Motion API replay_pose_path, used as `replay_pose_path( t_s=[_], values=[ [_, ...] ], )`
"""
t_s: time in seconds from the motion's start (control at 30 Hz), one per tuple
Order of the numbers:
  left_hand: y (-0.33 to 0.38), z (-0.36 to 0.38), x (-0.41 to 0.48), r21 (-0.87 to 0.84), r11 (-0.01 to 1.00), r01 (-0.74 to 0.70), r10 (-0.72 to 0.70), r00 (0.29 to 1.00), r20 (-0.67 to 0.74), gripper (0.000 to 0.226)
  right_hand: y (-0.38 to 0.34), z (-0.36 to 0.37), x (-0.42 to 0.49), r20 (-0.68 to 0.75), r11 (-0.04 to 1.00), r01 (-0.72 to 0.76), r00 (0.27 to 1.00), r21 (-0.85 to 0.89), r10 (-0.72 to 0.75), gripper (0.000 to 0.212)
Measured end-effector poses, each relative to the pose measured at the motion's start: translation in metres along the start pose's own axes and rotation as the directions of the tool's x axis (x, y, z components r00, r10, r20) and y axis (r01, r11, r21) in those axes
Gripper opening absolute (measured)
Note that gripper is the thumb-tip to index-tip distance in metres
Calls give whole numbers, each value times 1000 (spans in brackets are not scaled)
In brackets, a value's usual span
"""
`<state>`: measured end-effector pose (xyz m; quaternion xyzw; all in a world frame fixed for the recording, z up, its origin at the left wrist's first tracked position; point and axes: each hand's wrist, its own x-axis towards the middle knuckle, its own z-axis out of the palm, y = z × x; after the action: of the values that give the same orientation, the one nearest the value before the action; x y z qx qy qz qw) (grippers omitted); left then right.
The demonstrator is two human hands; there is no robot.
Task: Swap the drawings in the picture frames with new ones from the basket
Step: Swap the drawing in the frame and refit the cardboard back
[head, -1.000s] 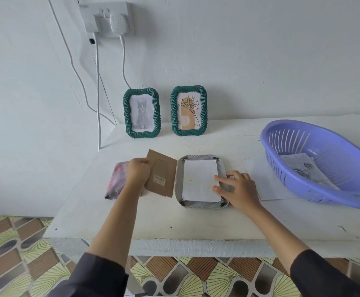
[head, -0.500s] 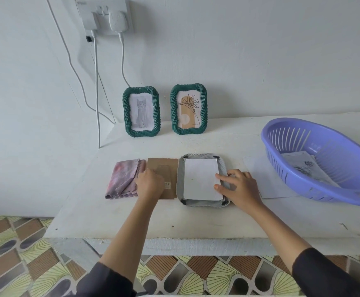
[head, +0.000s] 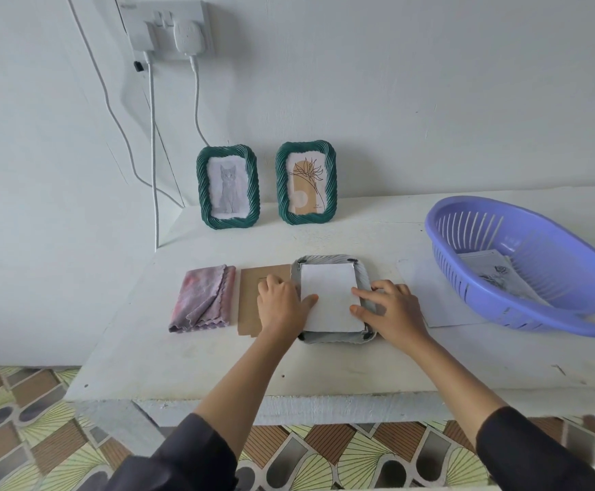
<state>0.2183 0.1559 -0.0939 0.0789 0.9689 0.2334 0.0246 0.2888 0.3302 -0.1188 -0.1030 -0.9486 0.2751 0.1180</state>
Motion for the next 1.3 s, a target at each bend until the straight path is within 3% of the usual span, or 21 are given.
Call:
replay_pose_path(
  t_s=[0.4,0.5,0.57,0.6,0.63,0.7,0.77,0.9,1.3],
  values=[
    [-2,-1,7,-280,958,64,-87,994,-69,27,-4,-3,-4,-57,999,40,998,-30,-41,37],
    [1,-8,11,-471,880,68,-121,989,-83,15,-12,-21,-7,-325,970,172,920,-170,-220,39],
    [10,-19,13,-599,798,74,-124,991,-44,12,-17,-52,-8,-529,950,120,807,-288,-262,31],
    [15,-24,15,-647,759,70,-110,994,-21,12,-18,-71,-10,-561,950,43,799,-309,-219,33],
    [21,-27,18,-692,719,65,-88,996,2,12,-18,-92,-13,-533,944,-62,837,-325,-128,38],
    [37,-31,22,-755,650,85,-47,996,72,10,-7,-125,-16,-303,898,-251,942,-362,141,50],
    [54,-28,23,-783,606,140,-20,987,161,16,3,-142,-16,-65,902,-332,943,-275,327,55],
    [92,-2,16,-791,575,211,29,960,277,31,14,-152,-11,15,945,-267,961,-187,275,48],
    [163,67,4,-725,640,256,-26,950,312,43,28,-190,6,105,988,-150,983,-38,154,46]
  ],
)
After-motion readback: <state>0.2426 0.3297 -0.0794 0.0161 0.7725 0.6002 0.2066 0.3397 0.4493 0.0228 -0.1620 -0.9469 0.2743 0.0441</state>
